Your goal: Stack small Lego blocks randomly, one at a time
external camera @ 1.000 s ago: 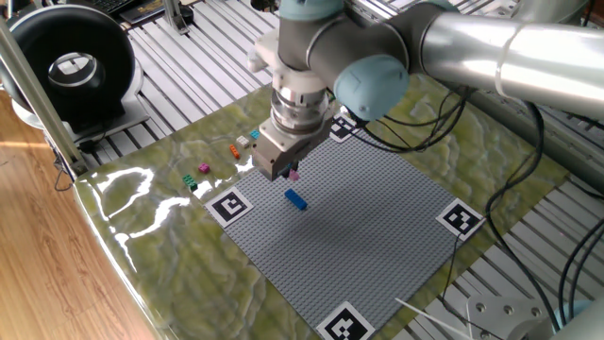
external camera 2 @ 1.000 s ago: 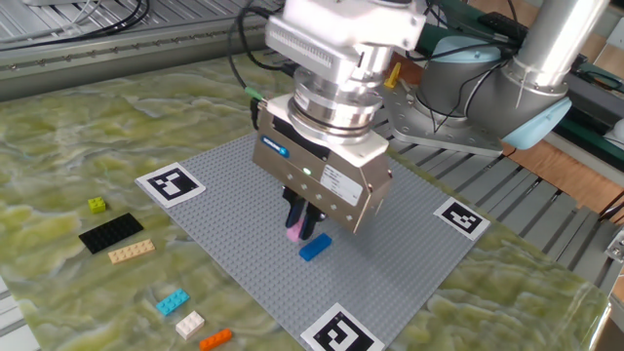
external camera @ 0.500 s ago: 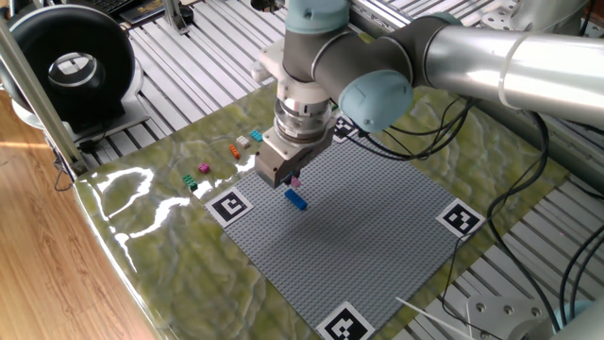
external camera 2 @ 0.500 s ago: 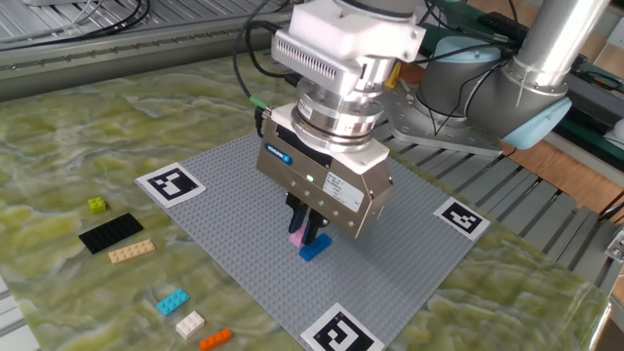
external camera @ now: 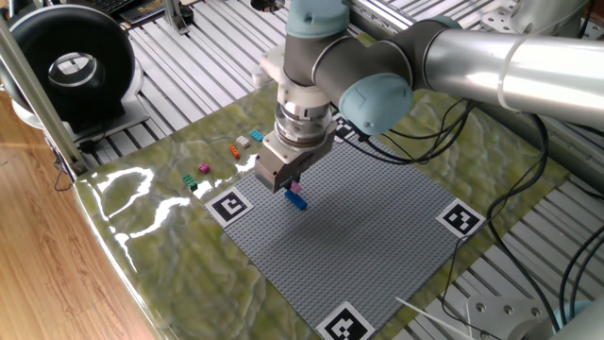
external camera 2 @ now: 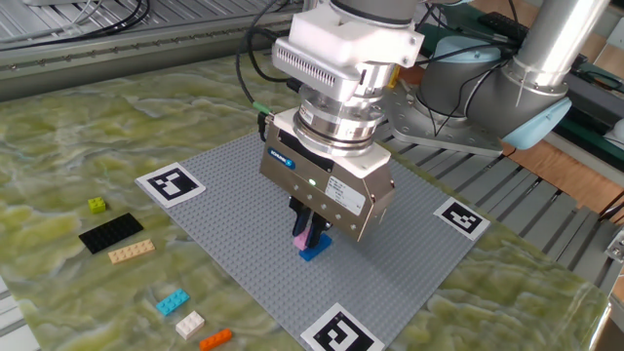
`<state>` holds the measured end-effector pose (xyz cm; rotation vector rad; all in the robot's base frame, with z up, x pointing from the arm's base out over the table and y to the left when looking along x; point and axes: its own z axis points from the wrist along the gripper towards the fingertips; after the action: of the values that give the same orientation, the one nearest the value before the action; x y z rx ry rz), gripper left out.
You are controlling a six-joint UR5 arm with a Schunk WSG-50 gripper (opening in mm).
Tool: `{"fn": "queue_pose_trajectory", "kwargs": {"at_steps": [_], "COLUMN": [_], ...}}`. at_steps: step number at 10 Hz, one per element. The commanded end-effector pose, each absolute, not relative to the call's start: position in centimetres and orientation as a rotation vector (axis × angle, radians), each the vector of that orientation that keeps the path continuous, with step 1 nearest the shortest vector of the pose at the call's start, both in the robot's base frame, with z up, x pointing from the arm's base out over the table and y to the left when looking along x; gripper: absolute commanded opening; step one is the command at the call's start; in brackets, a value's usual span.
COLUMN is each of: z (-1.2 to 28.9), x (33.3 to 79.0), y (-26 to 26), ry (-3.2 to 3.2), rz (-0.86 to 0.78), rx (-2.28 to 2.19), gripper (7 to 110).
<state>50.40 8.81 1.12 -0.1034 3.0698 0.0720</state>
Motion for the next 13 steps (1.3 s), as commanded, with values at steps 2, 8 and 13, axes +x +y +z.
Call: {"fn": "queue_pose_trajectory", "kwargs": {"at_steps": [2,8,13], "z": [1.0,0.5,1.2], "x": [50.0,50.3,50.0], "y": [9.0,9.2,8.3], "ry": [3.081,3.078,3.072], "rz": [0.085,0.096,0.031], "rx": [-0.068,-0.004,0.046], "gripper": [7,7,7]}}
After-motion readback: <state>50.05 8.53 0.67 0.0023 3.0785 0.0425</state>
